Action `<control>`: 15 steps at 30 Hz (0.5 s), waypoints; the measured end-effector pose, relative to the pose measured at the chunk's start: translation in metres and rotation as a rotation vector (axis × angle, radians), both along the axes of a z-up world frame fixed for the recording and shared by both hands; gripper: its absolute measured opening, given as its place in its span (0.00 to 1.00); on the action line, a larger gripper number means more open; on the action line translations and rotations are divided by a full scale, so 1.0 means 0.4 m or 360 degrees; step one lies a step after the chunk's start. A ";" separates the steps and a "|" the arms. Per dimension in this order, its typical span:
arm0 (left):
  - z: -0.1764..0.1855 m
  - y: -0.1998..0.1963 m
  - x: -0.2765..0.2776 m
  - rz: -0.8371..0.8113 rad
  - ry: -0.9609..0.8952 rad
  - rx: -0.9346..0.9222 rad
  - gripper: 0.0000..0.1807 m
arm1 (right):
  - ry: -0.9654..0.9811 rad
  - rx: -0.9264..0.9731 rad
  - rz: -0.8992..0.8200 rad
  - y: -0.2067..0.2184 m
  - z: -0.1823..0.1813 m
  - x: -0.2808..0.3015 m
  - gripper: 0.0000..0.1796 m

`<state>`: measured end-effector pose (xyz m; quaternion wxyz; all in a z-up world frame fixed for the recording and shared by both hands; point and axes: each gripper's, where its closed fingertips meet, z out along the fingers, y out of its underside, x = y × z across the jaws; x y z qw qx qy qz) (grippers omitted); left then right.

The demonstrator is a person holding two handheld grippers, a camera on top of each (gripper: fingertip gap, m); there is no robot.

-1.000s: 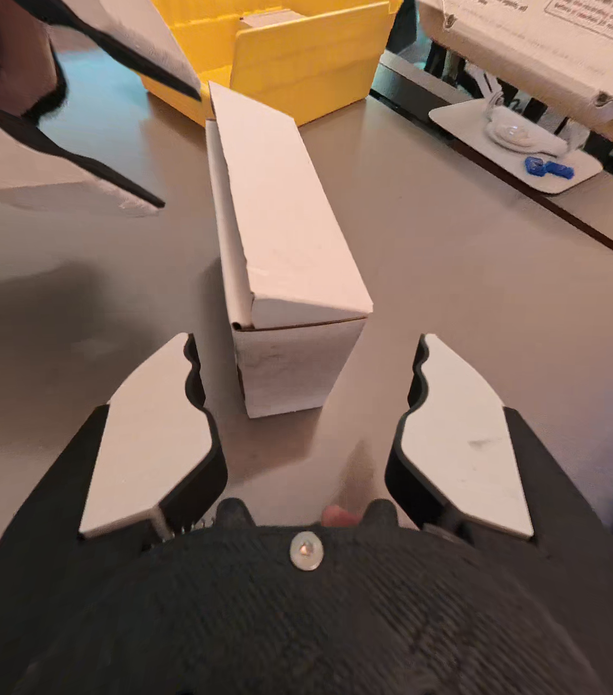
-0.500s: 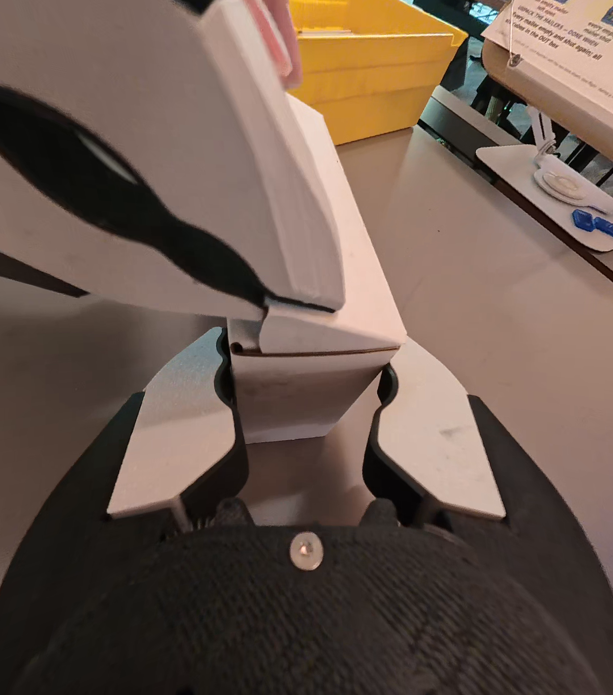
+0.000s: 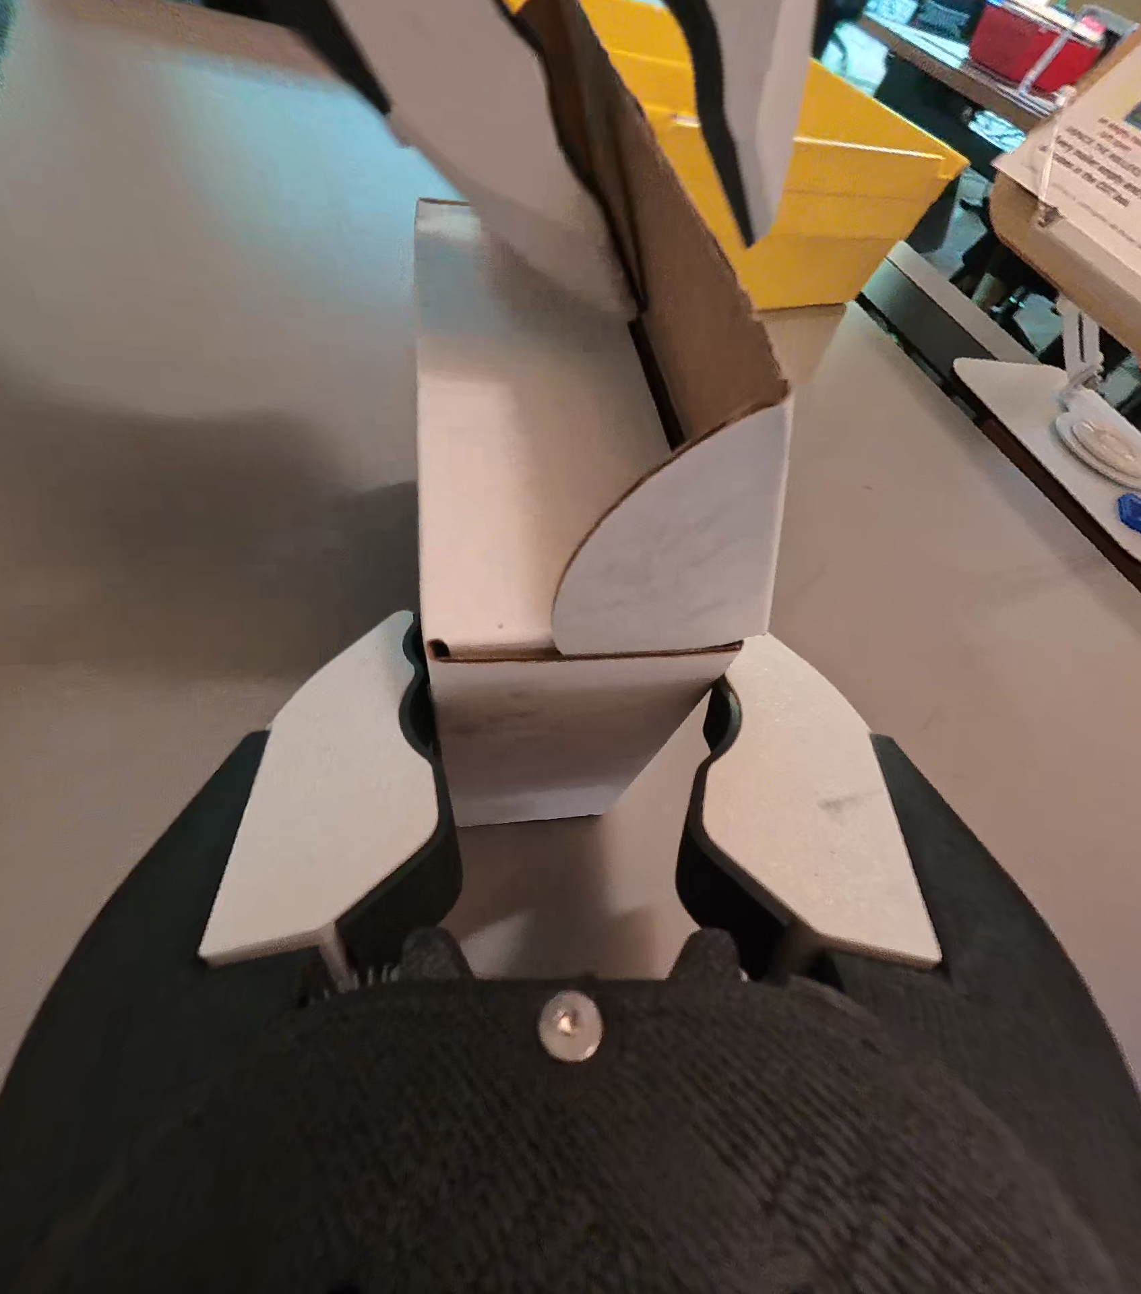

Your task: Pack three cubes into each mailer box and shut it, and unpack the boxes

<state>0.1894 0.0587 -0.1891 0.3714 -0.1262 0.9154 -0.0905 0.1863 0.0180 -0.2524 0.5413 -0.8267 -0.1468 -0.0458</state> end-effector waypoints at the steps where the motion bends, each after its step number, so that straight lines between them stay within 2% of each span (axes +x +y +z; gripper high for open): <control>1: -0.008 0.003 -0.015 -0.0023 0.0095 -0.0051 0.07 | 0.0002 0.0003 0.0043 -0.008 0.000 -0.008 0.43; 3: -0.015 -0.009 -0.033 -0.0046 0.0249 -0.0224 0.01 | 0.0005 0.0019 0.0086 -0.016 0.002 -0.015 0.42; 7: -0.014 -0.013 -0.029 0.0123 0.0436 -0.0560 0.01 | -0.0010 -0.0027 0.0079 -0.027 -0.002 -0.011 0.43; 11: 0.006 0.012 -0.014 0.0194 0.0262 -0.0450 0.01 | -0.0136 -0.0063 -0.0153 -0.087 0.046 0.060 0.42; 12: 0.009 0.016 -0.012 0.0189 0.0211 -0.0400 0.01 | -0.0130 0.0009 -0.0183 -0.104 0.083 0.068 0.37; 15: 0.009 0.041 0.001 0.0287 0.0093 -0.0248 0.01 | -0.0185 0.0235 -0.0148 -0.136 0.194 0.044 0.05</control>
